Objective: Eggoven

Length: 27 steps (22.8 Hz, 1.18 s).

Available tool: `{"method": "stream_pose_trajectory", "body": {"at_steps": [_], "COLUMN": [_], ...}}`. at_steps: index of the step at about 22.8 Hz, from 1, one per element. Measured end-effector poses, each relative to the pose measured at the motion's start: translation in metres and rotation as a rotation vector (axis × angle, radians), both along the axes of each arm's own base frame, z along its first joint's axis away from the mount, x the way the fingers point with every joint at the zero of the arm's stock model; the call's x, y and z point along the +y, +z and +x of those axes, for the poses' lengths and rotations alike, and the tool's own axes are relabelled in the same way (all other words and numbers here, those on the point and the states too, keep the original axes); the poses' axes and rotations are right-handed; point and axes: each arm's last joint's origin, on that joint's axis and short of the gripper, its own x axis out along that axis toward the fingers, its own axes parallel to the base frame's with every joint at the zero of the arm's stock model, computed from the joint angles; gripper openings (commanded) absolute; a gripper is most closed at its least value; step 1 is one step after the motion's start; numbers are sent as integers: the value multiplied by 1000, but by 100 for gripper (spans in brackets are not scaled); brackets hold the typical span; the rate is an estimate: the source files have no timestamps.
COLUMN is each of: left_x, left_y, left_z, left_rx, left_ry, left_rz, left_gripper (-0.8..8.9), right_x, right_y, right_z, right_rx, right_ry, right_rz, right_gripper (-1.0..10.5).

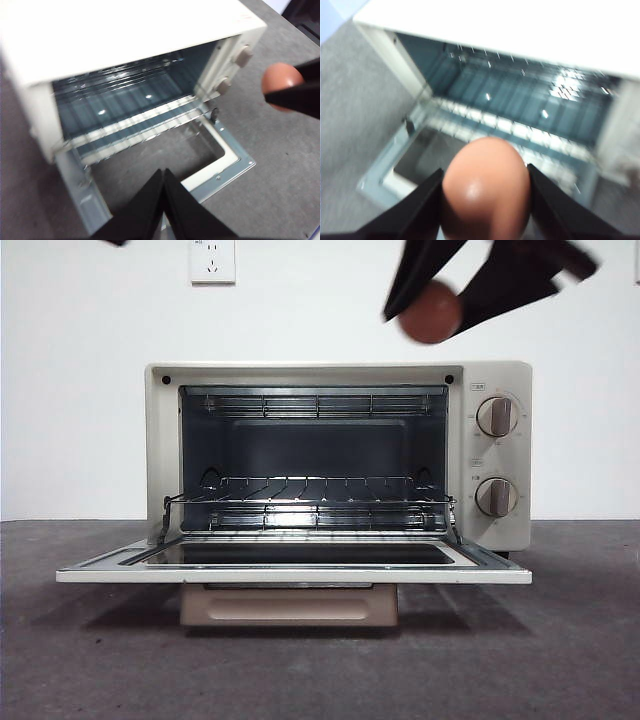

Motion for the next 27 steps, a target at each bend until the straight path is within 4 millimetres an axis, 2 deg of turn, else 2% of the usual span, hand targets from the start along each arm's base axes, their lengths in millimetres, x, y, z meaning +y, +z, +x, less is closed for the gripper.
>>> {"method": "stream_pose_trajectory", "body": {"at_steps": [7, 13, 17, 23, 27], "left_x": [26, 33, 34, 34, 34], "left_y": [-23, -25, -24, -24, -24], "left_z": [-23, -37, -42, -42, -42], "left_rx": [36, 54, 50, 50, 51], "left_ry": [54, 64, 64, 64, 64], "left_rz": [-15, -5, -7, -7, -7], "left_gripper": [6, 6, 6, 6, 6], "right_x": [26, 41, 39, 30, 31], "right_y": [-32, -66, -84, -85, -98], "right_z": [33, 63, 76, 85, 91], "right_rx": [5, 6, 29, 23, 44], "right_ry": [5, -16, -65, -111, -118], "right_rz": [-21, -28, -67, -72, -90], "right_gripper": [2, 2, 2, 2, 3]}}
